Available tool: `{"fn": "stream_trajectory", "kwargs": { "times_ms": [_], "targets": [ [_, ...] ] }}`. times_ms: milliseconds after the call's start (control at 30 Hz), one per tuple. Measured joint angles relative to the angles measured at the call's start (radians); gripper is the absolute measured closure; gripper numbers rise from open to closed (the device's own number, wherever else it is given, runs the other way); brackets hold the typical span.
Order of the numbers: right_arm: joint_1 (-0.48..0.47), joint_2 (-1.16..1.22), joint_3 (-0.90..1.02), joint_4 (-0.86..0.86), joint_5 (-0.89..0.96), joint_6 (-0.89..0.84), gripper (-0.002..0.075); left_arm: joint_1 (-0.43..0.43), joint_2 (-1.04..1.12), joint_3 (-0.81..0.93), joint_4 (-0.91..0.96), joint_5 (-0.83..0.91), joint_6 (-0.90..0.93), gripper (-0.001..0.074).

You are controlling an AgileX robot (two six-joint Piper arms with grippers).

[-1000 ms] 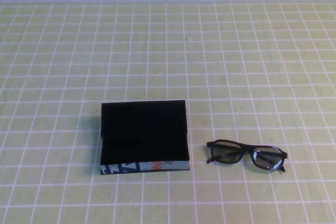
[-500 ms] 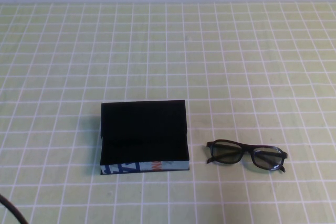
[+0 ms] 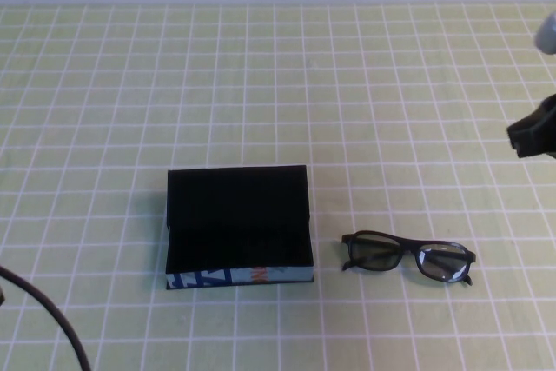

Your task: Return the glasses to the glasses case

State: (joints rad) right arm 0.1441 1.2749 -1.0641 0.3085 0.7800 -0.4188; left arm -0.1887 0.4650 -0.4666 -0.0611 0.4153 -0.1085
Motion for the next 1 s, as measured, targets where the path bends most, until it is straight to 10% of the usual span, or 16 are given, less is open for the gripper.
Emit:
{"fn": "stream_trajectory", "kwargs": {
  "times_ms": [300, 567, 1000],
  "targets": [
    [0.133, 0.325, -0.318, 0.004, 0.333, -0.252, 0.0699, 0.0, 0.019, 0.0, -0.005, 0.026, -0.022, 0.0738],
    [0.207, 0.502, -0.361, -0.061, 0.408, -0.287, 0.0373, 0.0, 0.019, 0.0, -0.007, 0.026, -0.024, 0.0738],
    [0.209, 0.646, -0.364, -0.07, 0.359, -0.333, 0.0365, 0.0, 0.019, 0.0, -0.007, 0.037, -0.026, 0.0738]
  ]
}}
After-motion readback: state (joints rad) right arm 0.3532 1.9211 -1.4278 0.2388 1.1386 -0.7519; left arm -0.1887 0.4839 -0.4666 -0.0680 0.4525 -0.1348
